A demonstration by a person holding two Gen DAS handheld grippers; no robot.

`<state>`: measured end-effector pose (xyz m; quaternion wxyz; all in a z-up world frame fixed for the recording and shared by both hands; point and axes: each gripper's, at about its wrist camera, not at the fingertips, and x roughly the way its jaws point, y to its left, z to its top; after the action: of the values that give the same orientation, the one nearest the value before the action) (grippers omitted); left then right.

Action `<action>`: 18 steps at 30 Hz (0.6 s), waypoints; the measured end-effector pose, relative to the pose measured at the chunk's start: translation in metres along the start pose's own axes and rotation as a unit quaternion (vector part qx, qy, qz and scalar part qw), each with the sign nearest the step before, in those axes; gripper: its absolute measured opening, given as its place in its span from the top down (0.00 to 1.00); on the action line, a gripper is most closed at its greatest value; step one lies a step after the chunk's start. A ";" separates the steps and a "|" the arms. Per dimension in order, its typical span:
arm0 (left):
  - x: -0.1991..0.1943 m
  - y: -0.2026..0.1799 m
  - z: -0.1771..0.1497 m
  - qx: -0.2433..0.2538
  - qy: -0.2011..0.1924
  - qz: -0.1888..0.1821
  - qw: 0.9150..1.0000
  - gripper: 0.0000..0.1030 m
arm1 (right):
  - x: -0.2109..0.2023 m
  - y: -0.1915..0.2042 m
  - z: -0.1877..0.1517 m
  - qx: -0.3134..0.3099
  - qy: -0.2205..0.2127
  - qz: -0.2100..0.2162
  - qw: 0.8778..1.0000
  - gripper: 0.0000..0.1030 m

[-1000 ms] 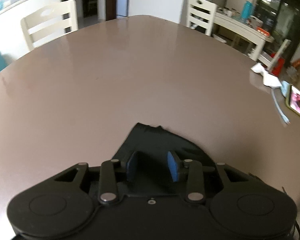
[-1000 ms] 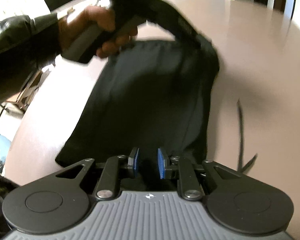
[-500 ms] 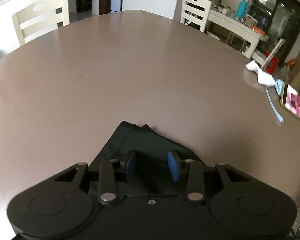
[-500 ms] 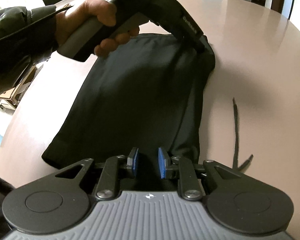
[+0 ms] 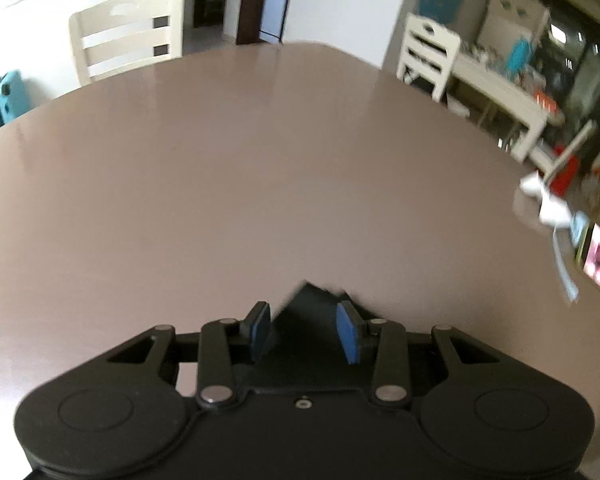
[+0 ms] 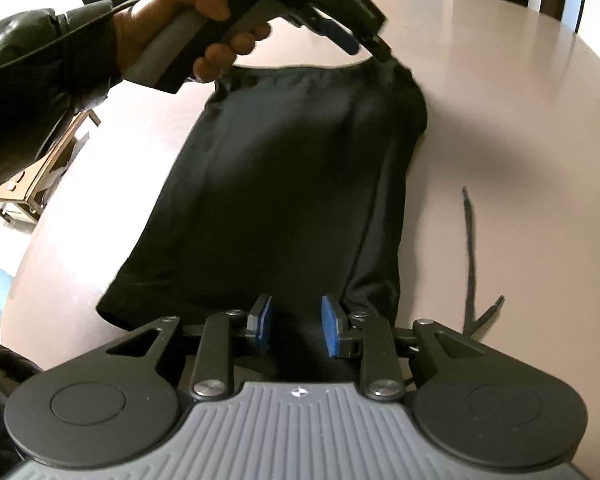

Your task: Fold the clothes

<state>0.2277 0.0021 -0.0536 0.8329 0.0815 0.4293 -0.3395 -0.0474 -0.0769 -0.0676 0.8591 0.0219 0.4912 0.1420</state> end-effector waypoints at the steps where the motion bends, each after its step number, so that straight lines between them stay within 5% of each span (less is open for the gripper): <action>1: -0.001 -0.001 0.000 0.005 0.001 -0.004 1.000 0.64 | -0.004 0.000 0.001 0.001 -0.011 -0.006 1.000 0.78; 3: 0.003 -0.008 0.000 0.012 0.007 -0.025 1.000 0.65 | -0.007 -0.003 0.003 0.003 -0.025 -0.014 1.000 0.86; 9: 0.025 -0.039 -0.010 0.057 0.041 -0.054 0.996 0.66 | 0.004 -0.012 0.017 0.007 -0.038 -0.032 0.999 0.86; 15: 0.038 -0.035 -0.007 0.063 0.043 -0.022 0.997 0.75 | 0.030 -0.018 0.024 0.003 -0.002 -0.030 1.000 0.86; 18: 0.022 -0.017 0.007 0.073 0.025 0.029 0.997 0.73 | 0.023 -0.010 0.012 -0.022 0.009 -0.013 1.000 0.85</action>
<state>0.2305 -0.0253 -0.0635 0.8231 0.1635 0.4216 -0.3435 -0.0237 -0.0792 -0.0824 0.8568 -0.0047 0.4959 0.1416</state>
